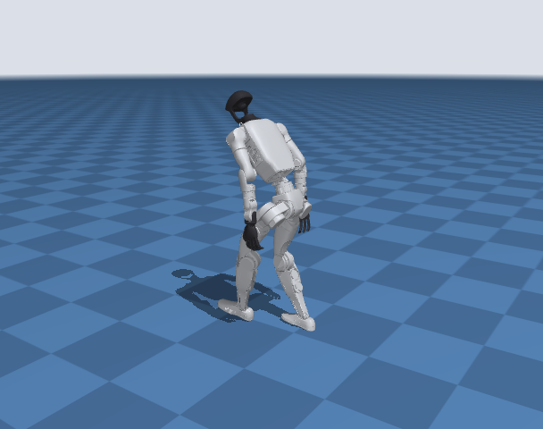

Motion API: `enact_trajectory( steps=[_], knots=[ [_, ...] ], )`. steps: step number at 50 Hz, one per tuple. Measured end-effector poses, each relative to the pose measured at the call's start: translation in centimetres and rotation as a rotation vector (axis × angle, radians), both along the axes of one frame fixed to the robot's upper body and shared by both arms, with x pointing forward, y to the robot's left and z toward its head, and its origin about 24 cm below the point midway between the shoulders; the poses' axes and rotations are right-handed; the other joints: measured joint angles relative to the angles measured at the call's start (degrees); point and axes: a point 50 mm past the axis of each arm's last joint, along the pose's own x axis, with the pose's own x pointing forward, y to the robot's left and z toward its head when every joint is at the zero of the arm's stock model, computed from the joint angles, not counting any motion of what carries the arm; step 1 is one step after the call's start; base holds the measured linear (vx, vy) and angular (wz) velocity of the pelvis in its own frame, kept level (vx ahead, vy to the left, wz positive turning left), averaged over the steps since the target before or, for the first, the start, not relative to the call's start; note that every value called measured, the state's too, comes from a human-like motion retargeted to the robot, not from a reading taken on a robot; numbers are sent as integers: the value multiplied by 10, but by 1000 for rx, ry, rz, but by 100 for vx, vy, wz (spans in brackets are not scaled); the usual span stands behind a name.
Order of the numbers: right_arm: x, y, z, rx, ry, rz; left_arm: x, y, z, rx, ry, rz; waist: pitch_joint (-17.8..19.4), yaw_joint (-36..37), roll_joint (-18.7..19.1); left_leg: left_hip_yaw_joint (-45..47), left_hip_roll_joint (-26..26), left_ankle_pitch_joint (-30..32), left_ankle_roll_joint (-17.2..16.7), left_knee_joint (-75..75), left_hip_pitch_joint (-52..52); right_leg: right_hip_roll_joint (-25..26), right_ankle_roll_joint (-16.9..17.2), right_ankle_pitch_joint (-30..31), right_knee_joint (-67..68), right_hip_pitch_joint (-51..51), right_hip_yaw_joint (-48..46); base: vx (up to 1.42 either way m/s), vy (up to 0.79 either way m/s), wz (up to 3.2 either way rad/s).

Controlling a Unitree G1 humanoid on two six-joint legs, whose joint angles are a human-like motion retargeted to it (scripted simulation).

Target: Walk

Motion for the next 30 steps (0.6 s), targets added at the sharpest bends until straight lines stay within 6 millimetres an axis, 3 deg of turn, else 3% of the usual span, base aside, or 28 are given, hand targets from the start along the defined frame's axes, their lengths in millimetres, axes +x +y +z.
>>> enact_trajectory(
  steps=[5,10,15,18,22,27,30],
  knots=[
    [-2,6,-2,28,0,-26,5,3,2,8,-4,8,5,-2,-27,-2,-13,-26,30,90,0,-36,19,21,87,16,-9,52,7,-26],
    [-4,11,-3,64,1,-32,11,6,5,11,-21,14,17,-20,-45,-12,-47,-98,73,177,2,-94,50,148,301,-53,8,51,8,12],
    [-3,12,-2,64,6,-14,21,11,10,26,-48,37,29,-35,-31,-25,-57,-147,98,200,32,-134,18,146,411,-177,21,52,8,-4],
    [-3,12,-3,60,19,0,26,12,13,28,-64,64,39,-42,-19,-36,-56,-169,97,196,66,-132,11,133,345,-235,20,55,4,-15],
    [-8,13,-7,67,52,16,24,14,12,35,-73,69,43,-45,-9,-47,-46,-204,93,204,115,-117,30,160,162,-265,4,59,-2,-24],
    [-14,15,-10,64,76,33,16,17,10,49,-67,38,28,-28,-3,-43,-23,-247,82,214,166,-92,65,218,-79,-251,-35,61,-9,-44],
    [-15,15,-9,59,70,31,10,18,7,57,-50,25,10,-23,-4,-35,-12,-268,71,231,186,-91,66,237,-128,-244,-57,63,-17,-29]
  ],
)
